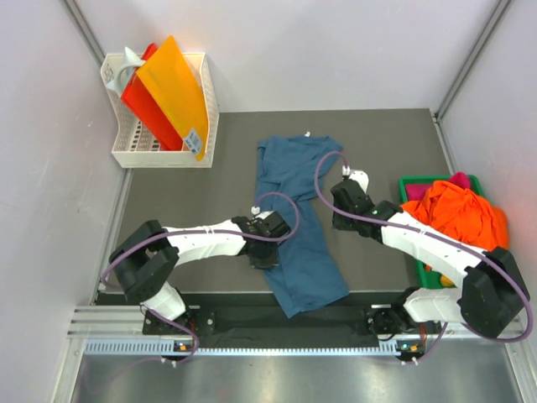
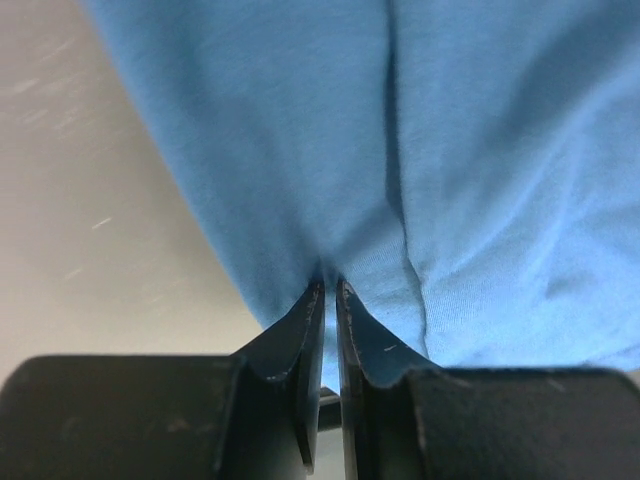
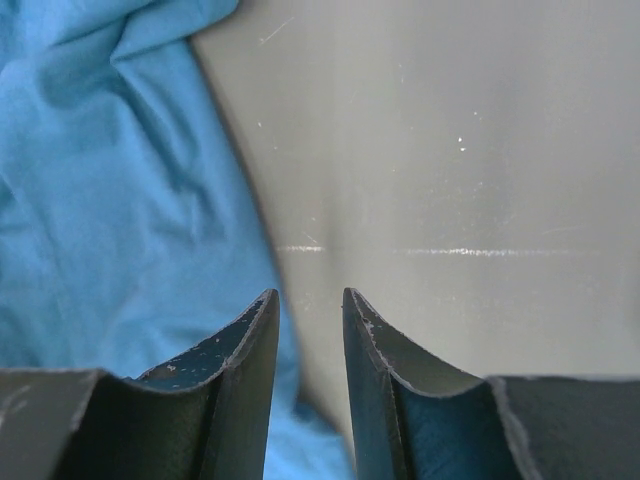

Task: Fold and stack the t-shirts
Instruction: Rotate the tshirt 90 degrees

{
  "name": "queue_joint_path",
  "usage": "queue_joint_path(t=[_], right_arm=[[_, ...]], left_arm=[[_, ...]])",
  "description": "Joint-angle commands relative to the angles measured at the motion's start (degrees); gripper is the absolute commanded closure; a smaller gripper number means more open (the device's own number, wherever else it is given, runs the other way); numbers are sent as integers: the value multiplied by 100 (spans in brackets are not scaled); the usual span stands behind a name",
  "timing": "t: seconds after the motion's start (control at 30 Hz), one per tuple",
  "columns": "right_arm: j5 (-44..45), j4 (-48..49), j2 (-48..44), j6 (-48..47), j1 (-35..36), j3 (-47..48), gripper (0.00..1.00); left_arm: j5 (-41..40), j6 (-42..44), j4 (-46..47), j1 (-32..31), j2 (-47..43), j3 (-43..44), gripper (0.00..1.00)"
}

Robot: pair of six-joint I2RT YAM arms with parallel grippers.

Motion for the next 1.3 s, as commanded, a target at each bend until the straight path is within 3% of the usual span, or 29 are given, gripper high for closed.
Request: queue_joint_path(t=[0.0,0.2,0.53,0.63,0.73,0.77,0.9,1.07,1.17,1.27], right_arm=[[-72,243,-172,-88,-89,-101,67],[-160,401,-233,-53,-159,-233,67],[-275,533,30,-359,-185,389,66],[-484,533,521,-737,-334,1188,64],[-696,402,1617,-983,-563,2234,69],[-696,375,1847,-1011,-642,2759,78],[-871,174,3007,-1099,-906,4062,100],[-1073,-407,4537,-1222,-1038,5792,100],[-1171,-706,5101,-1266,-1064,6383,100],[-1328,-636,5224,-1248,-1108,6298,100]], left_arm=[[-706,223,-2607,115,-37,-353,83],[-768,302,-3161,580,-934,-361,82],[-803,381,-3100,458,-952,131,84],[-803,381,-3100,458,-952,131,84],[-803,381,-3100,458,-952,131,84],[-803,381,-3100,458,-952,131,84],[-803,381,-3100,458,-952,131,84],[-803,381,-3100,458,-952,131,84],[-803,381,-3100,458,-952,131,84],[-803,381,-3100,458,-952,131,84]])
